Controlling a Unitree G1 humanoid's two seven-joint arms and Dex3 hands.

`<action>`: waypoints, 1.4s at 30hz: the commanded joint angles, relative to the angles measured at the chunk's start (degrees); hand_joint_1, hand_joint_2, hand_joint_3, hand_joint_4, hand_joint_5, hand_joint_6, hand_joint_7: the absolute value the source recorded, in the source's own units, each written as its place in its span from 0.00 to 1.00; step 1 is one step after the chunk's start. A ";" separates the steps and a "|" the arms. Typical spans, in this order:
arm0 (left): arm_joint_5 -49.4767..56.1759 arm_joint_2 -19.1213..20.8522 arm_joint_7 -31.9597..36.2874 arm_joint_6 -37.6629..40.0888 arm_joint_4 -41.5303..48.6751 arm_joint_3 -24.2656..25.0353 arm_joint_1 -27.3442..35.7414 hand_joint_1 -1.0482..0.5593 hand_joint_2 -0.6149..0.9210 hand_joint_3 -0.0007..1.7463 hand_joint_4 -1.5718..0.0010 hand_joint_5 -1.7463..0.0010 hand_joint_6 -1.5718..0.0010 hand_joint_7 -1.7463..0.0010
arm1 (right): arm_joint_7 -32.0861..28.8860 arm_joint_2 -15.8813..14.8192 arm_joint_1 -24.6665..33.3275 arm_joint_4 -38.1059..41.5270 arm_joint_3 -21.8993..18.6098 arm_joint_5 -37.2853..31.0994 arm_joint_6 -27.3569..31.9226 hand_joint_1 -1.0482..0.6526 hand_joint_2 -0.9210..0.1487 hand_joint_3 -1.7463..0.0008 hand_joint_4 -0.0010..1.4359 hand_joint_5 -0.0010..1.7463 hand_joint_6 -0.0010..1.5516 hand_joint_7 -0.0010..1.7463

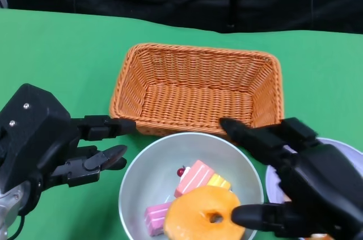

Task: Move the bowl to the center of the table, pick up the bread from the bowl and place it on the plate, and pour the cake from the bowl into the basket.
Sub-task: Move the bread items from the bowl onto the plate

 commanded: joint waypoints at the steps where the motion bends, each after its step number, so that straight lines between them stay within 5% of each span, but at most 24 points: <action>1: -0.45 0.69 -0.69 0.43 0.88 0.05 -0.40 0.37 1.00 0.27 0.74 0.63 0.70 1.00 | 2.11 0.63 -3.21 3.39 3.24 0.25 -0.27 0.19 0.00 0.96 0.05 0.46 0.17 0.08; 8: -0.33 0.78 -0.56 0.04 0.93 -0.10 -0.24 0.37 1.00 0.27 0.74 0.62 0.69 1.00 | 8.32 0.10 -6.80 8.62 7.21 -0.94 2.19 0.17 0.00 0.94 0.06 0.43 0.15 0.07; 26: 1.59 0.21 1.18 0.24 -0.74 -0.65 0.64 0.37 1.00 0.27 0.76 0.62 0.69 1.00 | 4.53 0.24 -11.65 23.17 14.29 -8.51 2.11 0.12 0.00 0.91 0.08 0.39 0.16 0.06; 31: 1.24 -0.27 1.81 1.27 -2.29 -0.59 0.90 0.36 1.00 0.28 0.77 0.62 0.70 1.00 | 2.27 -1.26 -11.54 25.63 15.27 -11.68 0.88 0.16 0.00 0.94 0.13 0.35 0.21 0.05; 32: 1.10 -0.35 1.85 1.47 -2.46 -0.50 0.88 0.36 1.00 0.27 0.76 0.62 0.70 1.00 | 1.89 -1.31 -11.53 26.16 15.24 -11.74 0.69 0.28 0.00 0.96 0.23 0.34 0.28 0.06; 35: 1.06 -0.61 2.21 1.86 -3.23 -0.52 0.92 0.36 1.00 0.27 0.76 0.62 0.70 1.00 | -1.28 -1.83 -11.46 27.66 14.65 -11.21 -1.46 0.43 0.01 0.98 0.39 0.39 0.43 0.07; 37: 1.01 -0.72 2.35 2.08 -3.58 -0.46 0.97 0.37 1.00 0.28 0.76 0.63 0.70 1.00 | -4.58 -1.86 -11.36 28.71 13.98 -9.87 -3.71 0.47 0.00 0.90 0.53 0.67 0.65 0.12; 39: 1.01 -0.73 2.40 2.23 -3.73 -0.42 0.95 0.37 1.00 0.28 0.75 0.63 0.70 1.00 | -7.75 -1.90 -11.42 29.63 13.53 -8.89 -5.81 0.49 0.01 0.85 0.58 0.78 0.74 0.16; 40: 1.01 -0.73 2.41 2.30 -3.78 -0.41 0.92 0.37 1.00 0.27 0.75 0.63 0.70 1.00 | -9.29 -1.95 -11.49 30.06 13.38 -8.56 -6.80 0.49 0.08 0.75 0.63 0.91 0.68 0.47; 42: 0.93 -0.73 2.40 2.56 -3.90 -0.37 0.84 0.37 1.00 0.27 0.75 0.63 0.70 1.00 | -14.53 -1.71 -11.51 31.57 12.95 -7.57 -9.87 0.50 0.20 0.61 0.66 0.98 0.58 0.76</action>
